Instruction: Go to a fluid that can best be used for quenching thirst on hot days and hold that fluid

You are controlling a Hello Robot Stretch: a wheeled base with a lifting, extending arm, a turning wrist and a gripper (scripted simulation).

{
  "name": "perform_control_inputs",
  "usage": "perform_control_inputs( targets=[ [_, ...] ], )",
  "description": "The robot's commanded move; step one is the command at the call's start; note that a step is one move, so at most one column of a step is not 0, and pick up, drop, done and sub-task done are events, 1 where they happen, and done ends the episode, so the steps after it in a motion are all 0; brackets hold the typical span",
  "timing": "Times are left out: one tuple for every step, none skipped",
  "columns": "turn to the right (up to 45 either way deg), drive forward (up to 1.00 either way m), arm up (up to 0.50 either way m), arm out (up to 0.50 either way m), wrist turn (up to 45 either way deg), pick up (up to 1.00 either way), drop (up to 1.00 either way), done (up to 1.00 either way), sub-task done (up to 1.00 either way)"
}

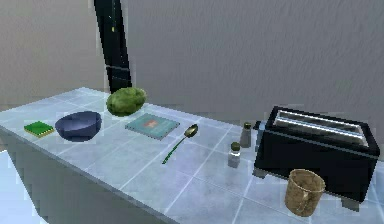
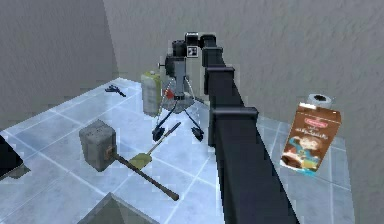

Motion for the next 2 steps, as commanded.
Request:
perform_control_inputs(
  targets=[
    [0.0, 0.0, 0.0, 0.0, 45.0, 0.0, 0.0, 0.0, 0.0],
    [0.0, 0.0, 0.0, 0.0, 45.0, 0.0, 0.0, 0.0, 0.0]
  ],
)
